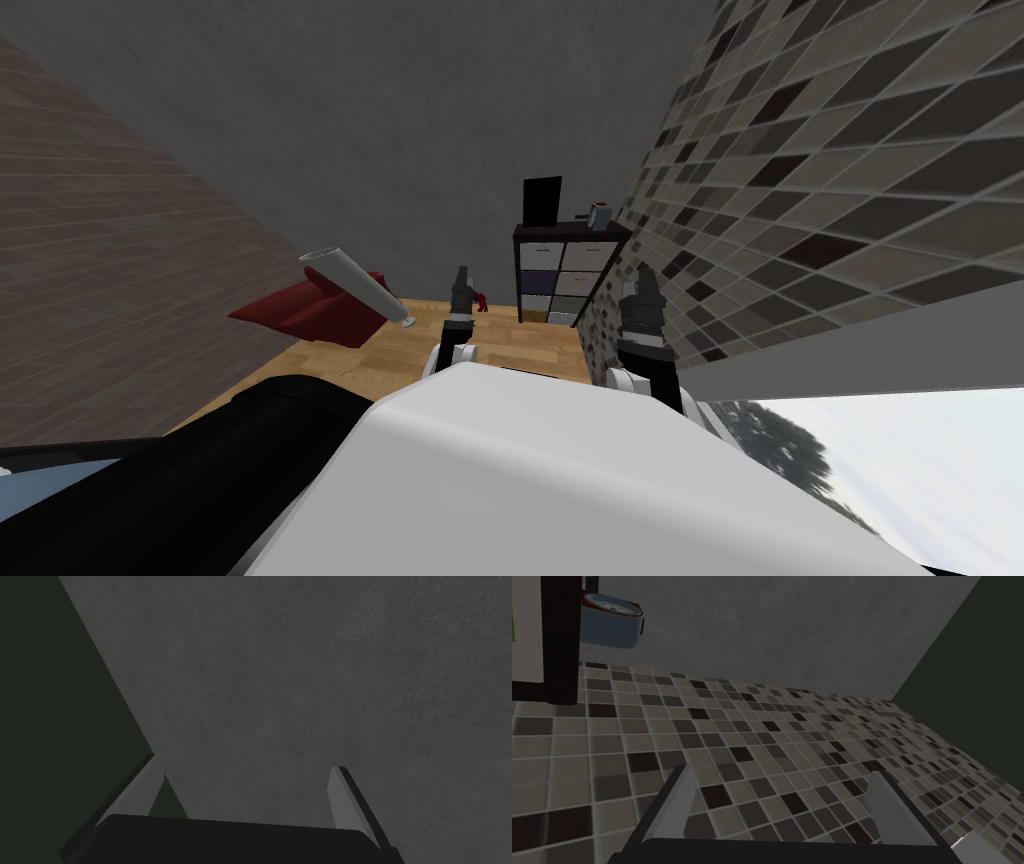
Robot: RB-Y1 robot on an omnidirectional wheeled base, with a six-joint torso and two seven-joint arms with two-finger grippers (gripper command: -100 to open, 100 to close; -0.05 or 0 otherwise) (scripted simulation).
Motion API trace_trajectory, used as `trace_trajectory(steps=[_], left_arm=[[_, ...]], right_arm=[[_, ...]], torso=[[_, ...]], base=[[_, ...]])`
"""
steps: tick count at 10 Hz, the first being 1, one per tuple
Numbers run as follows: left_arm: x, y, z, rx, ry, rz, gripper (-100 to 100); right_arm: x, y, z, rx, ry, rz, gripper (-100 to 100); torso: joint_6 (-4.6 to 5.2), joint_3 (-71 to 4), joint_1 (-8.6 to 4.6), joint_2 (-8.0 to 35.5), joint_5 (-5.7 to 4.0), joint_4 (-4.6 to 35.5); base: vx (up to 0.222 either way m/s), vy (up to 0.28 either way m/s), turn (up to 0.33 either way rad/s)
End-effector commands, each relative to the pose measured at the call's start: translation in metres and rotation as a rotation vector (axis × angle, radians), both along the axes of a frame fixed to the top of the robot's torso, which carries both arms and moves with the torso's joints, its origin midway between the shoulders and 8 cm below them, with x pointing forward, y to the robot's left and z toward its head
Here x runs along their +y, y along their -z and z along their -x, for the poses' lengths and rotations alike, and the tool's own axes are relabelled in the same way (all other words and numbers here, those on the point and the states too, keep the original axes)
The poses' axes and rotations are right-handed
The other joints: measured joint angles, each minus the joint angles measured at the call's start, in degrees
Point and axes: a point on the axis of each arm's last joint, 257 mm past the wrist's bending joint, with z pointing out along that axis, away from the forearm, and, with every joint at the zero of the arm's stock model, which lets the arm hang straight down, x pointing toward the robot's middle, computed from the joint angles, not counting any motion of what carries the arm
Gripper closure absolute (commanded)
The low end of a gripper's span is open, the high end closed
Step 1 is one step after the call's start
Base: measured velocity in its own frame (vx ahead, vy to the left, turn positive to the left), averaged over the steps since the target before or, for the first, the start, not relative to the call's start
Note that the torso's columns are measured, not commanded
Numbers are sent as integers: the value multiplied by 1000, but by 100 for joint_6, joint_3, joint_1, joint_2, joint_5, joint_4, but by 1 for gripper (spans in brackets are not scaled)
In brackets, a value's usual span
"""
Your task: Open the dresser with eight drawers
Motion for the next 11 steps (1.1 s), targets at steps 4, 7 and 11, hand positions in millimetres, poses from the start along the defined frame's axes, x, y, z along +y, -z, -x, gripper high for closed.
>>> trace_trajectory(steps=[4, 7, 11], left_arm=[[0, 0, 0, 0, 0, 0, 0], [0, 0, 0, 0, 0, 0, 0], [0, 0, 0, 0, 0, 0, 0]], right_arm=[[0, 0, 0, 0, 0, 0, 0], [0, 0, 0, 0, 0, 0, 0], [2, 3, 0, 14, -4, 77, -100]], torso=[[0, -2850, 0, 1422, 0, 1424], [0, -5381, 0, 2692, 0, 2691], [0, -8316, 3, 4150, 1, 4148]], base=[[0, 0, 0], [0, 0, 0], [14, 8, -2]])
